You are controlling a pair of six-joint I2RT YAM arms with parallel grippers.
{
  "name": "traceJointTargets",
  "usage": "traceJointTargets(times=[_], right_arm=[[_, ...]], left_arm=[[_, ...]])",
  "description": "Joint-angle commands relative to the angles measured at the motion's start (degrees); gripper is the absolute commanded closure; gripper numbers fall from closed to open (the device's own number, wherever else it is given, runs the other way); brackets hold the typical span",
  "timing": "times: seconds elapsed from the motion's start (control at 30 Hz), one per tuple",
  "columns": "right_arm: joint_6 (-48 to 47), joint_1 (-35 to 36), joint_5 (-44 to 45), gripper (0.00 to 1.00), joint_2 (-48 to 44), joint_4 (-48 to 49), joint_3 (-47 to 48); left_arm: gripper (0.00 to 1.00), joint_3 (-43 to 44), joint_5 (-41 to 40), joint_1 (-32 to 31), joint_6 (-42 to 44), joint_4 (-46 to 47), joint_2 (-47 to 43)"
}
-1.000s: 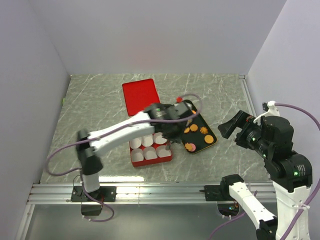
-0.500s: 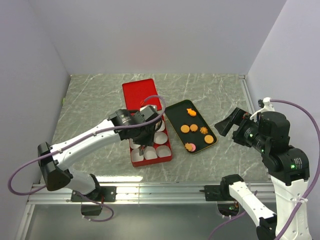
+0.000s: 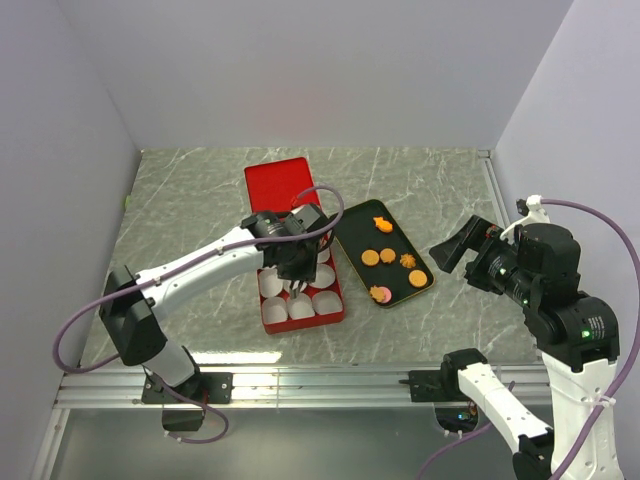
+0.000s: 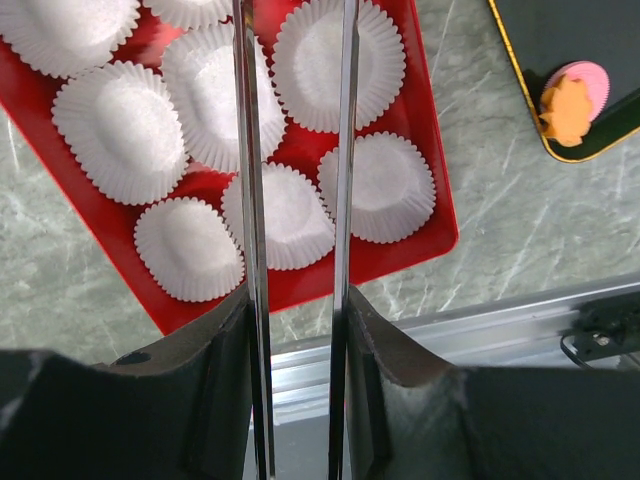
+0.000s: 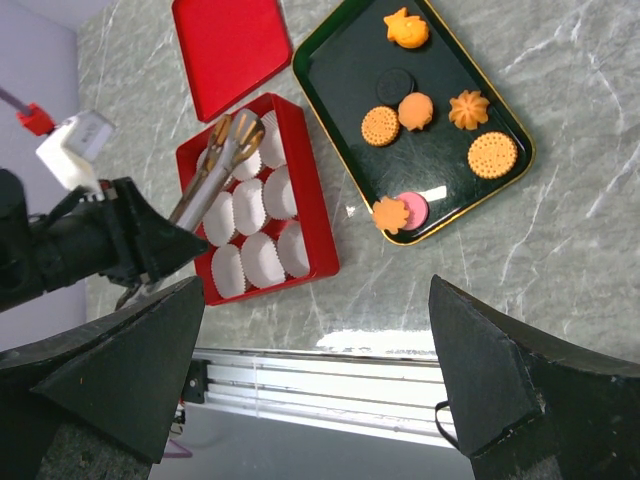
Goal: Pack the cookies
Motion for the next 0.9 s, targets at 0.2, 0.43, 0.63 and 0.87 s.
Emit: traceJointTargets(times=[0.2, 0.43, 0.63, 0.87], right_arm=[[-0.32, 0.24, 0.69, 0.0, -0.27, 2.57, 0.16], [-0.32, 0.42, 0.77, 0.0, -0.09, 2.74, -0.02], [-0.41, 0.68, 1.12, 0.0, 0.0, 2.74, 0.07], [-0.41, 0.95, 1.48, 0.0, 0.0, 2.74, 0.07]], left_arm=[[0.57, 0.84, 0.5, 0.24, 1.77, 3.76, 0.61], [0.47, 2.51, -0.55, 0.32, 2.12, 2.18, 1.93], [0.47, 3.39, -0.82, 0.41, 2.21, 1.48, 2.11], [0.48, 12.16, -2.66, 0.41, 2.82, -2.56, 2.9]])
